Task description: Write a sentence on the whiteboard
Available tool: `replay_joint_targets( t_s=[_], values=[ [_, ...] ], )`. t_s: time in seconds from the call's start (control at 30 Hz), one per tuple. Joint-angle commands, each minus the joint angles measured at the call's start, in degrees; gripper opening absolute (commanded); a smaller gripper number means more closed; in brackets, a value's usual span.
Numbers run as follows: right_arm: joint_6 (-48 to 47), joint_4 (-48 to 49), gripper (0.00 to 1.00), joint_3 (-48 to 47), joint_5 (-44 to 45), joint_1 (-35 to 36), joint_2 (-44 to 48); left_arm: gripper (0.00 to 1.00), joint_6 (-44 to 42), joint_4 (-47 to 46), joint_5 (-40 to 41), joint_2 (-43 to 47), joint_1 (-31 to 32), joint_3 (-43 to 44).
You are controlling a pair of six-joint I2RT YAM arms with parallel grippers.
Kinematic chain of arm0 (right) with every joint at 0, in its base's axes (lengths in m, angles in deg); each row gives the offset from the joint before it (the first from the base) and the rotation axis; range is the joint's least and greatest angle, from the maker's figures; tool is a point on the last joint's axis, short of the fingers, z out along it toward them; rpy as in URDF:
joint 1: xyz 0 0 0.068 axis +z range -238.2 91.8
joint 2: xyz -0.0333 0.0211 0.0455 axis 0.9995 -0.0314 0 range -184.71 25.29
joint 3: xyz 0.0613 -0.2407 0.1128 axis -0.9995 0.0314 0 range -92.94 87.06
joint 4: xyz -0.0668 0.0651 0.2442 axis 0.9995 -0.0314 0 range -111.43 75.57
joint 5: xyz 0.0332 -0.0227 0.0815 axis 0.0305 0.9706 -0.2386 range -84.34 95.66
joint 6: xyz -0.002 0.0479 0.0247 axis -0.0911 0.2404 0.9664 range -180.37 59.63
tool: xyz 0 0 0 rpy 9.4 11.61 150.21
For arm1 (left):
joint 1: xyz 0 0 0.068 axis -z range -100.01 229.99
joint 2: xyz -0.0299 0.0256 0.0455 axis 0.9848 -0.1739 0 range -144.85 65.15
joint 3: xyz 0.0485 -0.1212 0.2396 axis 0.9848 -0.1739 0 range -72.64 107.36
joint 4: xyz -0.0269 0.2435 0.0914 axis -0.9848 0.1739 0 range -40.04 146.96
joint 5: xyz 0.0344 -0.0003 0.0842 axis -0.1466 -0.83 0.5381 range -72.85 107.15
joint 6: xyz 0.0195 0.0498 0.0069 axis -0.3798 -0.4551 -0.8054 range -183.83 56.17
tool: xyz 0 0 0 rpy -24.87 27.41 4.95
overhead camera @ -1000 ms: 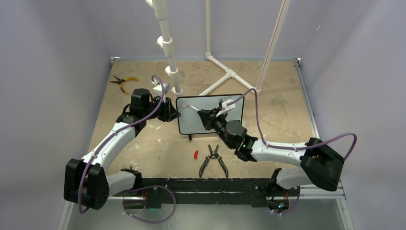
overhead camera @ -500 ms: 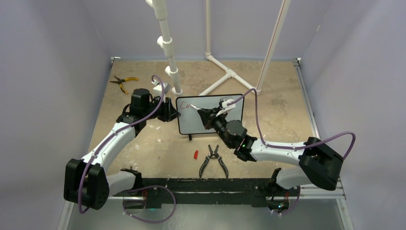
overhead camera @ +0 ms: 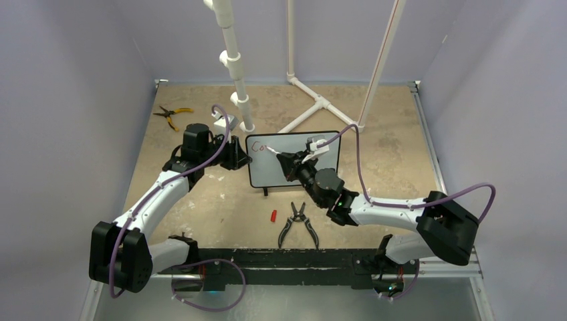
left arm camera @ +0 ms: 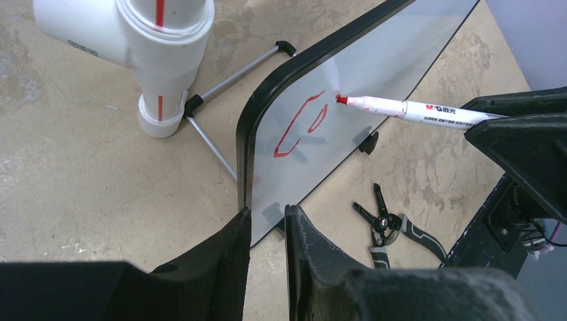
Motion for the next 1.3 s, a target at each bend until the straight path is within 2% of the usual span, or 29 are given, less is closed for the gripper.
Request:
replay_joint_targets(
  t_s=[0.0,0.57,1.27],
  values=[
    [0.5,-0.3,0.0,1.1,1.7,-0.1,0.7,0.24,-1.0,-0.7,0.1,1.2,-0.4,0.1],
    [0.3,-2.5,0.0,0.7,3.6,-0.1,2.6,0.24,-0.9,-0.7,0.0,1.0,-0.4,0.1],
    [-2.2,1.1,0.0,-1.2,4.5,-0.1,3.2,0.24,-1.0,-0.7,0.0,1.0,-0.4,0.1]
  ],
)
